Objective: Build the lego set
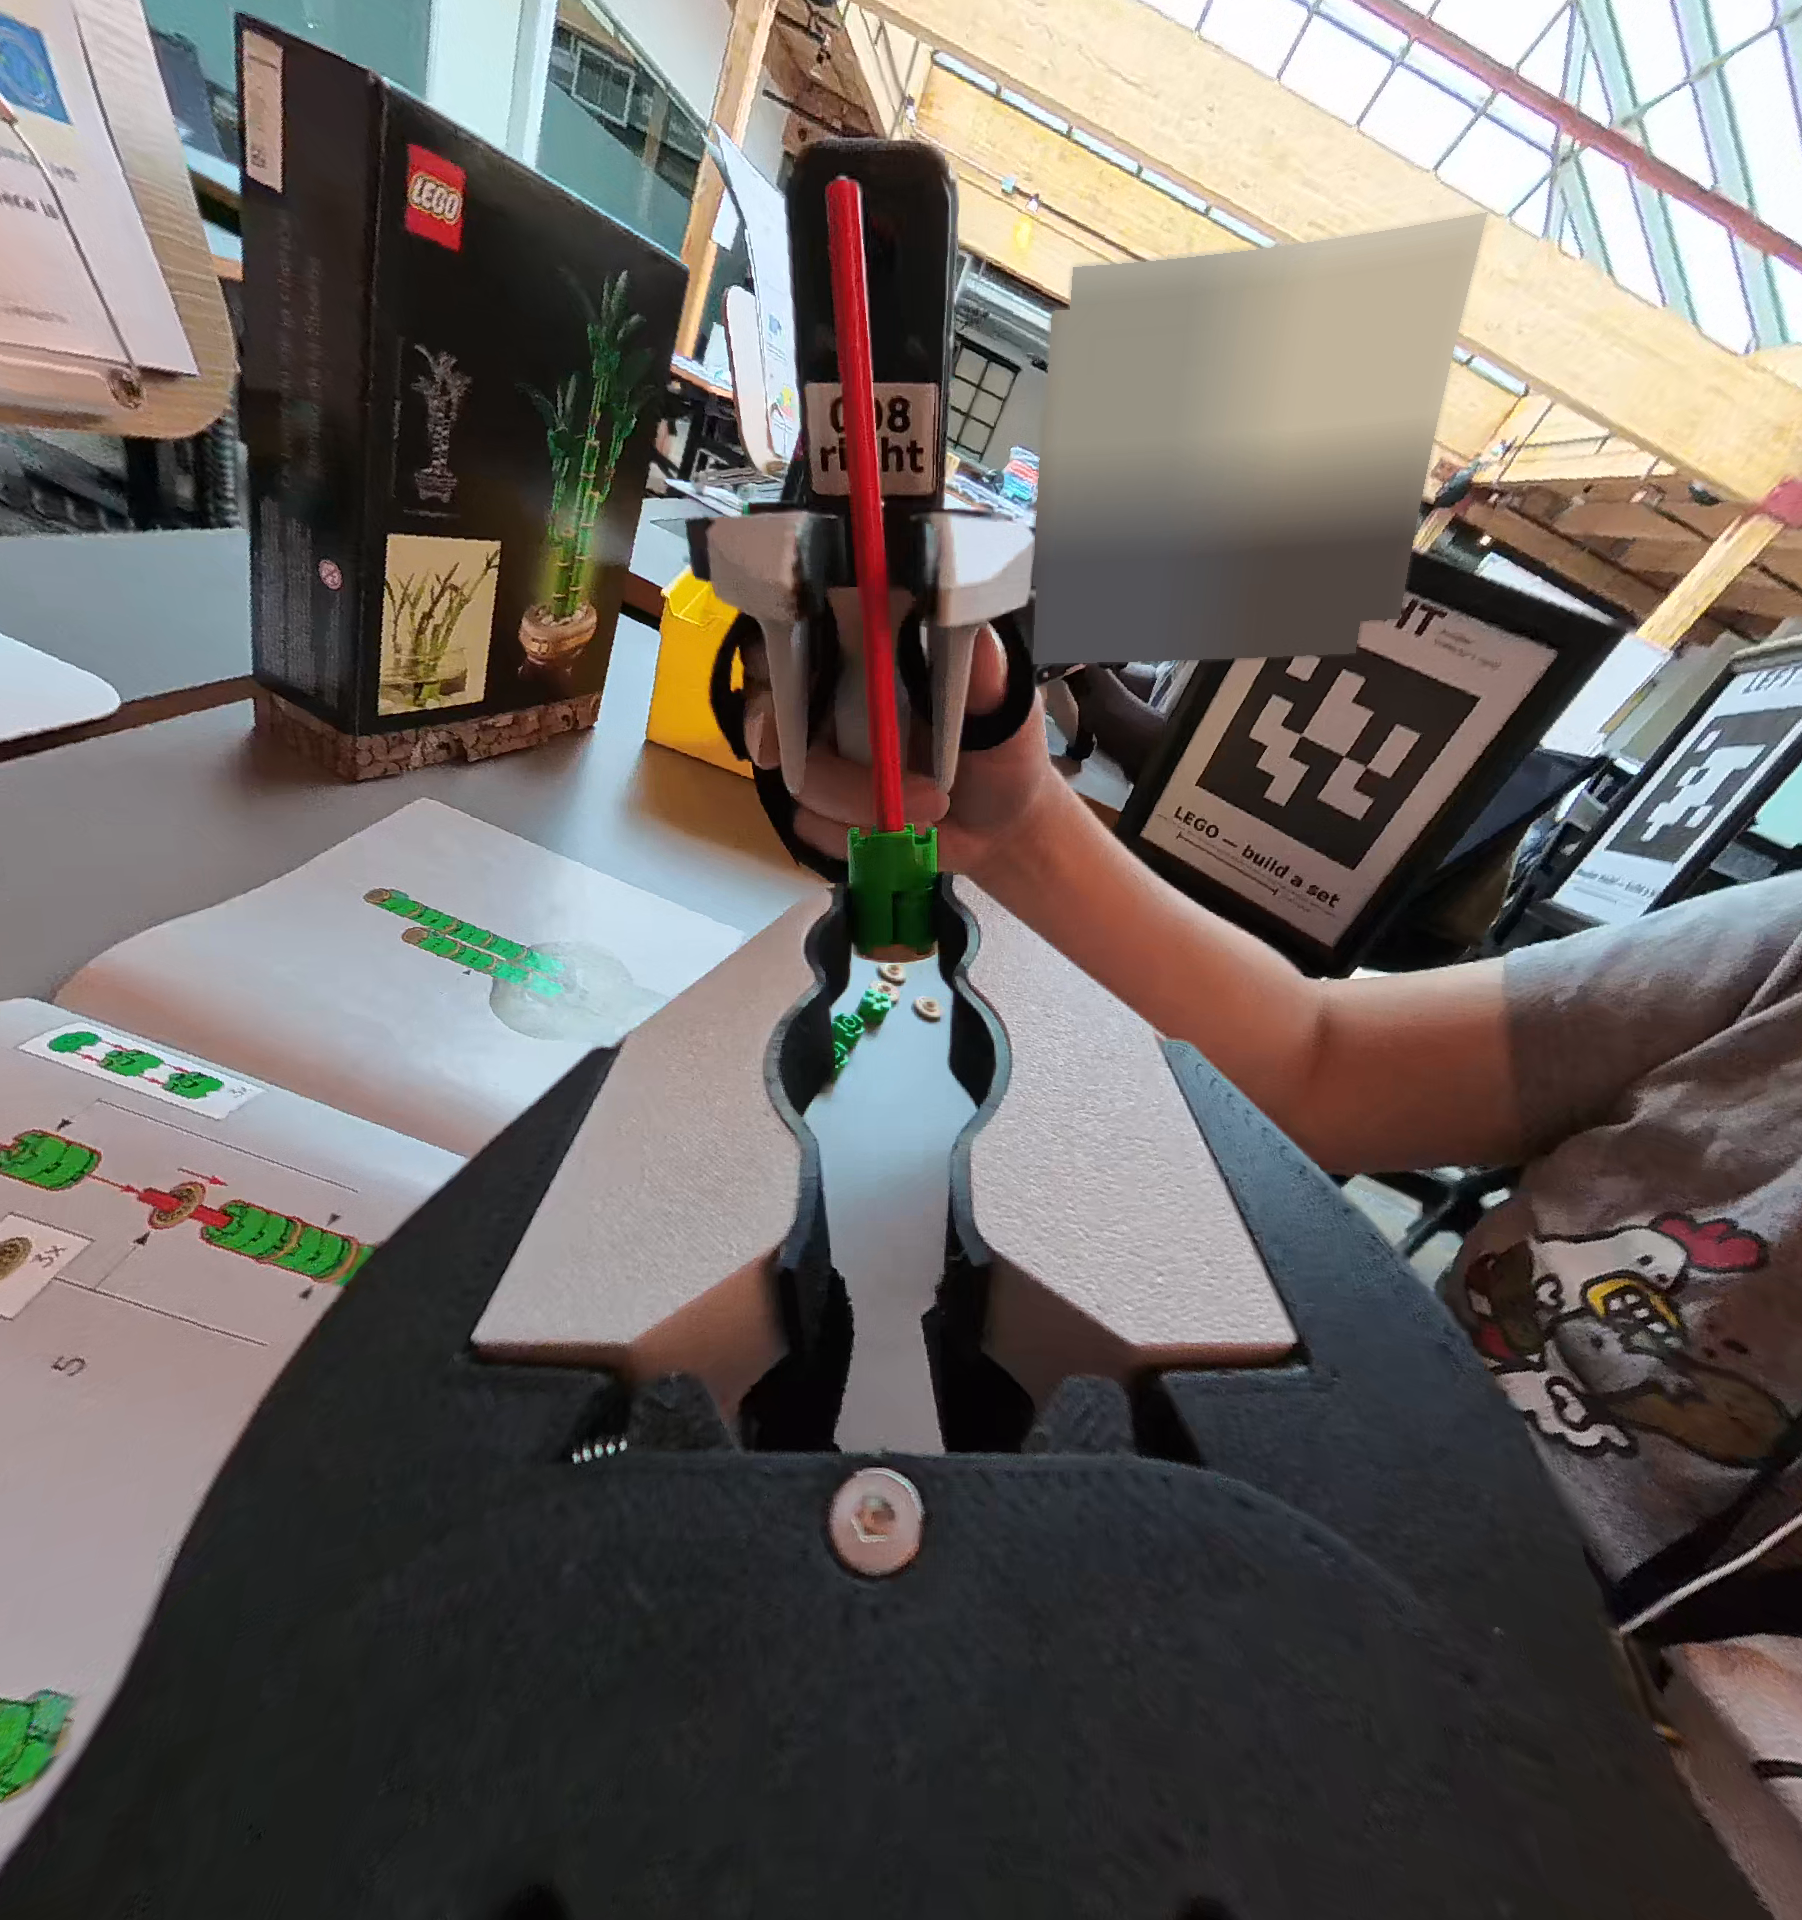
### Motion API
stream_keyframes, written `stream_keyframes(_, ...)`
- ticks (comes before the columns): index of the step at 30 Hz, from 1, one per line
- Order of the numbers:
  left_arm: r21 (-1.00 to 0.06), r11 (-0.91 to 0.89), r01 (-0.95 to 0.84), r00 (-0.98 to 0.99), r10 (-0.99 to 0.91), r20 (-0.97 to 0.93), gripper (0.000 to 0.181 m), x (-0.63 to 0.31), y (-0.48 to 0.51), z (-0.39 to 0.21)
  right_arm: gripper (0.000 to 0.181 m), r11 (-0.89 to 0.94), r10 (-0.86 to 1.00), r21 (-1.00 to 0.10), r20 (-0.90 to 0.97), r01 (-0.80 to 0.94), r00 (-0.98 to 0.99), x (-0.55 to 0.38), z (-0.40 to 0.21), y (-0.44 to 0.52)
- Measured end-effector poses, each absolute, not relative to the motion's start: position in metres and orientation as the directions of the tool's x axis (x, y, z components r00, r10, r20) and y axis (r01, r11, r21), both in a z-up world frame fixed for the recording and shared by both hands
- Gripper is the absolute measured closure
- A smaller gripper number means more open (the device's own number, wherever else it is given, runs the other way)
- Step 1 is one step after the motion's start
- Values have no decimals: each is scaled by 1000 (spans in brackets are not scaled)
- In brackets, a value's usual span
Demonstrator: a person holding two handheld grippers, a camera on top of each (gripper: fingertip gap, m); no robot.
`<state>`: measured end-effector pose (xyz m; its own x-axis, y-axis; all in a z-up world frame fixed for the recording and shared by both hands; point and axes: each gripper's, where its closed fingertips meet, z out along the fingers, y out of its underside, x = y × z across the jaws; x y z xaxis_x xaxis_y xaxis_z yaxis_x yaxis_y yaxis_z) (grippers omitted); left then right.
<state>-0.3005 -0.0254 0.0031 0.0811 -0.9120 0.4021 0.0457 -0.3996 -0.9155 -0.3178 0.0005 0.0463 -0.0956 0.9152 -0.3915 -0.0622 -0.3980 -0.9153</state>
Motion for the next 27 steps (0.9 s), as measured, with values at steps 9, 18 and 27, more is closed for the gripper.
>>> stream_keyframes(9, -896, -425, 126, 91, -895, 437, 140, -306, -13, 7, 179, -506, 862, -860, -500, -70, -80, -317, 37, 13)
stream_keyframes(18, -965, -261, 4, 305, -919, 249, 144, -322, 7, -14, 178, -554, 833, -832, -552, -34, -45, -315, 24, 20)
stream_keyframes(27, -875, -391, -286, 369, -887, 276, 143, -344, 5, -77, 178, -553, 833, -824, -549, 124, 70, -308, -23, 30)
